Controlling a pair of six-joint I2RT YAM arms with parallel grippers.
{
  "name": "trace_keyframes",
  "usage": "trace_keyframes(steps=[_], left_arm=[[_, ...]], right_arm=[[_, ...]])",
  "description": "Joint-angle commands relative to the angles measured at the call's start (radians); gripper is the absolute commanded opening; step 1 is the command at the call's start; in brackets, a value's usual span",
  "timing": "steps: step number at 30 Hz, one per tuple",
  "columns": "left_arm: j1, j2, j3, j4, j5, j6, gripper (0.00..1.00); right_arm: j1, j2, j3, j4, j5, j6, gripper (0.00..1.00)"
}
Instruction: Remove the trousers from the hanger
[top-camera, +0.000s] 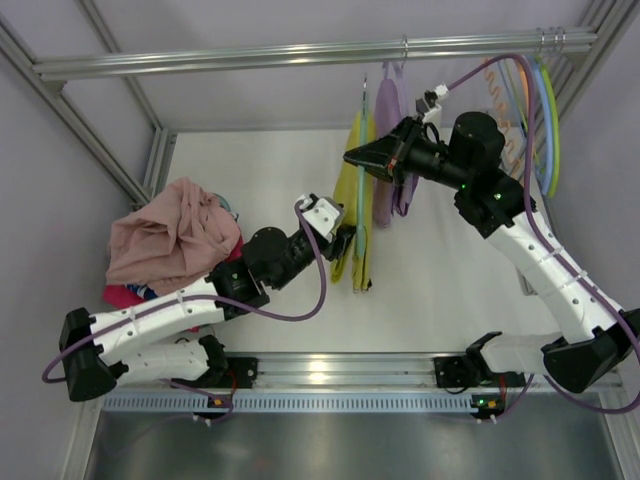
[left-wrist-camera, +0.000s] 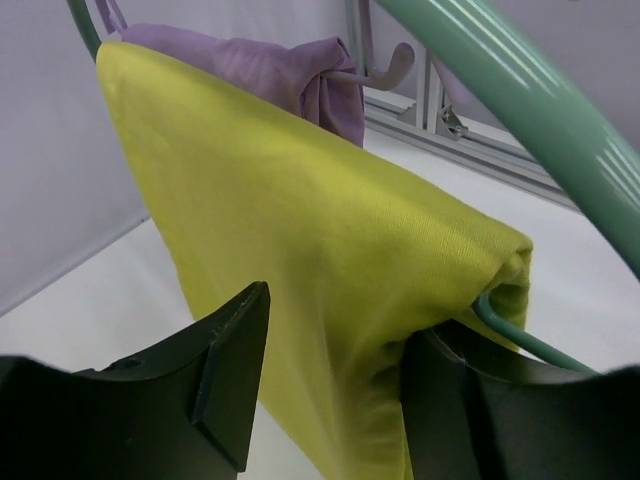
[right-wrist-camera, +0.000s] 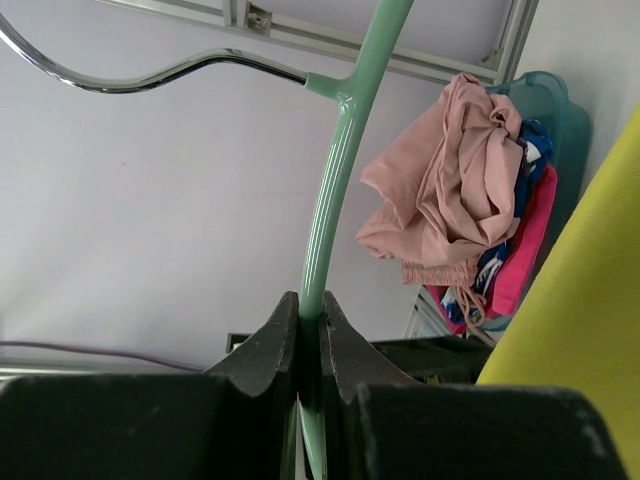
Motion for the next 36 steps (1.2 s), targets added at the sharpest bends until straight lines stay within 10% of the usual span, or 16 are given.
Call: trace_keyframes(steps=[1, 7, 36], left_arm=[[0.001, 0.017, 0.058, 0.101, -0.035, 0.005, 0.47], [0.001, 0.007, 0.065, 0.094, -0.076, 0.06, 0.01], [0.091, 0.088, 0.862, -0.04, -0.018, 0.119, 0.0]], right_arm=[[0.009, -0.05, 0.065, 0.2, -0.059, 0.024, 0.0], [0.006, -0.068, 0.062, 0.175, -0.053, -0.025, 0.0], [-0.041, -0.135, -0.297, 0.123, -0.116, -0.318, 0.0]])
